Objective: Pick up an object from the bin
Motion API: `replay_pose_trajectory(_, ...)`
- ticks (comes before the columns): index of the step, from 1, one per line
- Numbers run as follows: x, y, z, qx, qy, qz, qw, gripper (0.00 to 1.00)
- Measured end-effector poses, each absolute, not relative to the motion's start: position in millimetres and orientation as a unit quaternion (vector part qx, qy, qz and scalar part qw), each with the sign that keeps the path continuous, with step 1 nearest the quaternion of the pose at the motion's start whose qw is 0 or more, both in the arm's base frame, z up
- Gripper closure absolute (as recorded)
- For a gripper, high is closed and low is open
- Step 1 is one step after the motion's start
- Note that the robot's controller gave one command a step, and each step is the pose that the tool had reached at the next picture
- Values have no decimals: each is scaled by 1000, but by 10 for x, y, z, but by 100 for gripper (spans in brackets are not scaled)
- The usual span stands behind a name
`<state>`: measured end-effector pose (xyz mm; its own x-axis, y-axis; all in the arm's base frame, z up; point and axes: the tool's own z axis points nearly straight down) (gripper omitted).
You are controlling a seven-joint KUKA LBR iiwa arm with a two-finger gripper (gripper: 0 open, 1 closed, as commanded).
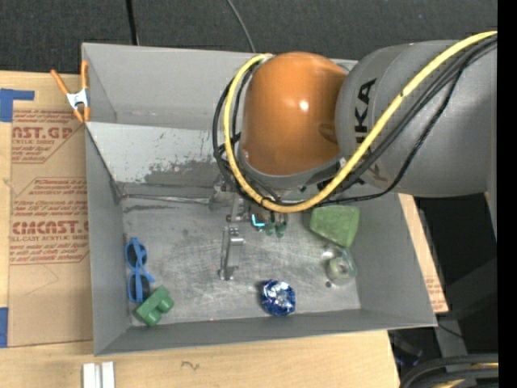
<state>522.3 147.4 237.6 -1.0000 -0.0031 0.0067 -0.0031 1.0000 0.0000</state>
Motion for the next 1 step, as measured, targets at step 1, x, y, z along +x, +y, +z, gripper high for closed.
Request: replay_pose_trajectory(1,5114,669,1482,29,-1000,2,4,0)
